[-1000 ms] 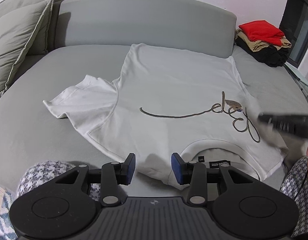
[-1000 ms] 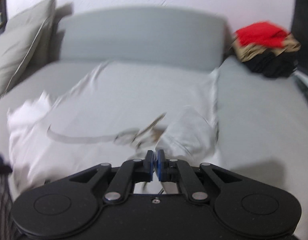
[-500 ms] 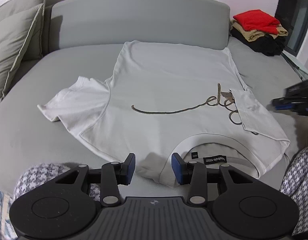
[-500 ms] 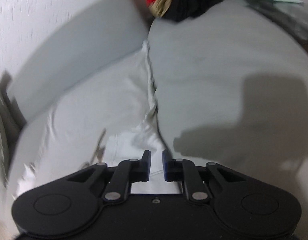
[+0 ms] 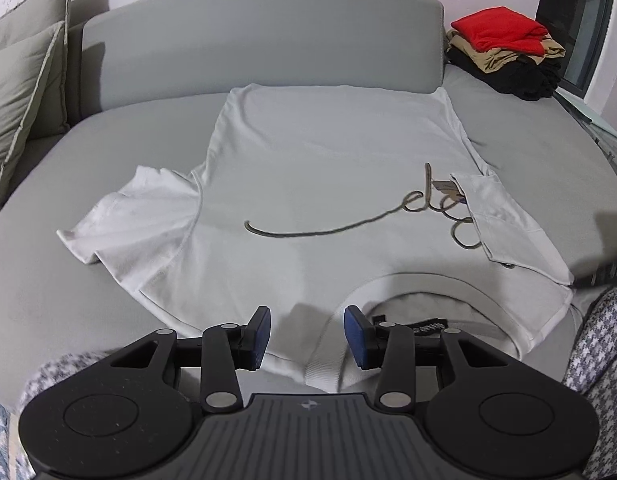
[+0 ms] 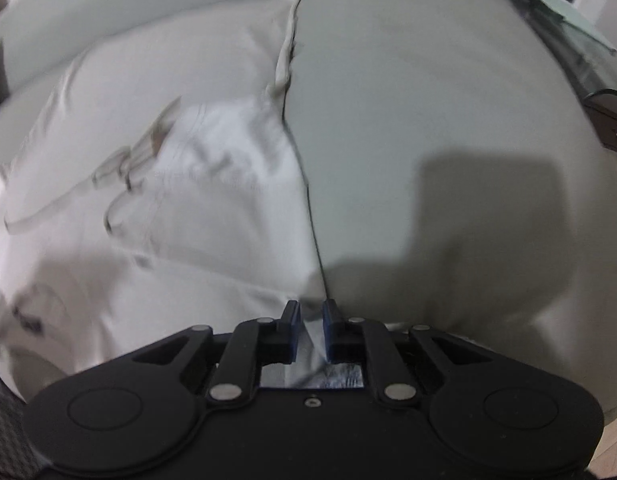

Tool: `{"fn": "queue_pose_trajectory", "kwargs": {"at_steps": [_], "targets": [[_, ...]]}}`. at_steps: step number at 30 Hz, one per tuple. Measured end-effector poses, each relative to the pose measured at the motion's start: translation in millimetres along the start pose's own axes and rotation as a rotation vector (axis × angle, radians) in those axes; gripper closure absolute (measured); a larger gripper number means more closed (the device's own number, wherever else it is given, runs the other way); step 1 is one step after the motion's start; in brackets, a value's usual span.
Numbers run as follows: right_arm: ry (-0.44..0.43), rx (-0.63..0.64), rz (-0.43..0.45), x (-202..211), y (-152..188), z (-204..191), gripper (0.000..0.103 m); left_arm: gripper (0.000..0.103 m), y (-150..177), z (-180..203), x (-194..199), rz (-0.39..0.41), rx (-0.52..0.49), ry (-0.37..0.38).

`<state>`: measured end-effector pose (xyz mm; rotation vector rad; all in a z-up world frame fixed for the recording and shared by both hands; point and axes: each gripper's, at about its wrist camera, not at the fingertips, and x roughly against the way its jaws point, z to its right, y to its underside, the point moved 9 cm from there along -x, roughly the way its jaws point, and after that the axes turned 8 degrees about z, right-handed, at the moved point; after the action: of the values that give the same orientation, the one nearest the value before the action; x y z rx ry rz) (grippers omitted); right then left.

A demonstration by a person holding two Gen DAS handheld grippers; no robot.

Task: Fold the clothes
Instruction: 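Fold the sleeve inward over the shirt body with the right tool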

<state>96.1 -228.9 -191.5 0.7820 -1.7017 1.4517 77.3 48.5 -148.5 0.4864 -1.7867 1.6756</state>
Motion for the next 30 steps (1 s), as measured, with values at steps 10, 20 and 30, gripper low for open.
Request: {"fn": "queue_pose_trajectory", "kwargs": {"at_steps": [10,20,30], "targets": [[-0.119,-0.302,0.141,-88,-106,-31,0.091,0.067,-3,-20,-43,-0.066,0.003,-0.074],[-0.286,-0.308,0.185,-57,-89,-55,0.089,0.063,8,-25,-34,-0.071,0.000,-0.082],[-0.281,-0.065,0.012,-24,-3,-74,0.088,0.075,26,4,-1,-0.092,-0.122,0.036]]}}
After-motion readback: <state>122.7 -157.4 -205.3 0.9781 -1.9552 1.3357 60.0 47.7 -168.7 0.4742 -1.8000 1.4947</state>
